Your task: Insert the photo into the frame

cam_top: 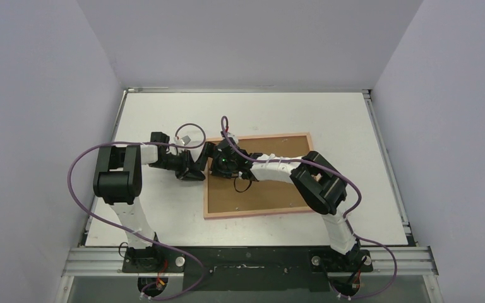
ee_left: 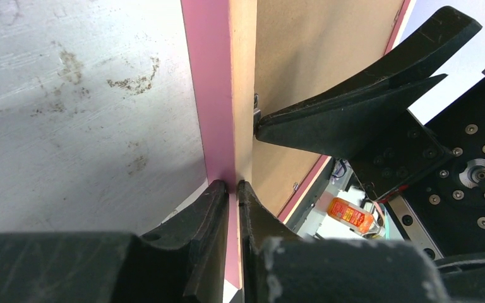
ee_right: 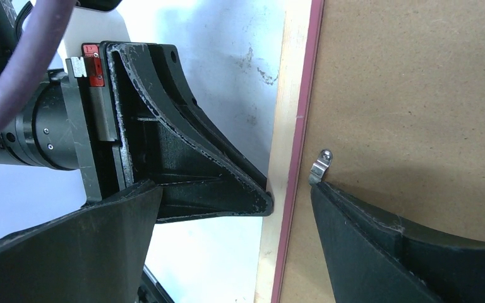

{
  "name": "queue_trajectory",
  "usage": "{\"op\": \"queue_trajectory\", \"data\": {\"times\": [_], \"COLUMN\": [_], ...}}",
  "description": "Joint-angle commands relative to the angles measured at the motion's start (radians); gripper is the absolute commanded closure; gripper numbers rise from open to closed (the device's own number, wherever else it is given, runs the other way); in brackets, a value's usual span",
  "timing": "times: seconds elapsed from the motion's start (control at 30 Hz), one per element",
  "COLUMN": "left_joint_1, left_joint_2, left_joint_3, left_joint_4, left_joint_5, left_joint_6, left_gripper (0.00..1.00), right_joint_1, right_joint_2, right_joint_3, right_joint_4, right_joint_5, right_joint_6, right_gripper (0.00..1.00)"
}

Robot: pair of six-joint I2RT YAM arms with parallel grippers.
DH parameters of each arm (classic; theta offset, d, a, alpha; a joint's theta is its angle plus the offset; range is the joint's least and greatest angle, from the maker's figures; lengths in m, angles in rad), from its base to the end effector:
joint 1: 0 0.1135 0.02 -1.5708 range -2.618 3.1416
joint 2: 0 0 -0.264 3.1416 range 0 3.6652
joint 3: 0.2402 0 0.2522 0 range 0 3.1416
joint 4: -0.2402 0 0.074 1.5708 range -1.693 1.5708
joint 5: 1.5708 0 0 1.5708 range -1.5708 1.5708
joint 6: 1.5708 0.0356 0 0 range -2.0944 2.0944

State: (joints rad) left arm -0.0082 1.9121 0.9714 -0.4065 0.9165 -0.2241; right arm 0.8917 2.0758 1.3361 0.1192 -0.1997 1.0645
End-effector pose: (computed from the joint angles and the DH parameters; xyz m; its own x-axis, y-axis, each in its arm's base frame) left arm 0.3221 -0.0309 0.1064 -0.9909 -0.1271 -0.0443 -0.0403 0.5937 -0.8037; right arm 0.2820 0.3606 0.1604 -0.9327 0.2091 -0.2937 -0.0996 0.6333 0.7675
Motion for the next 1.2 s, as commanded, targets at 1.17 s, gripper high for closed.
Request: {"op": "queue_trajectory", "data": {"times": [1.17], "left_joint_1": [-0.002], "left_joint_2": [0.027], "left_joint_3": [-0.005], "left_joint_4": [0.015], "left_joint_5": [-0.089], "left_joint_6": [0.028], "left_gripper": [0.94], "right_joint_1": [-0.005], "right_joint_2": [-0.134], "right_joint_3": [-0.218], "right_joint_4": [0.351], "right_joint_5": [-0.105], "right_joint_6": [-0.068], "right_gripper": [0.06]}}
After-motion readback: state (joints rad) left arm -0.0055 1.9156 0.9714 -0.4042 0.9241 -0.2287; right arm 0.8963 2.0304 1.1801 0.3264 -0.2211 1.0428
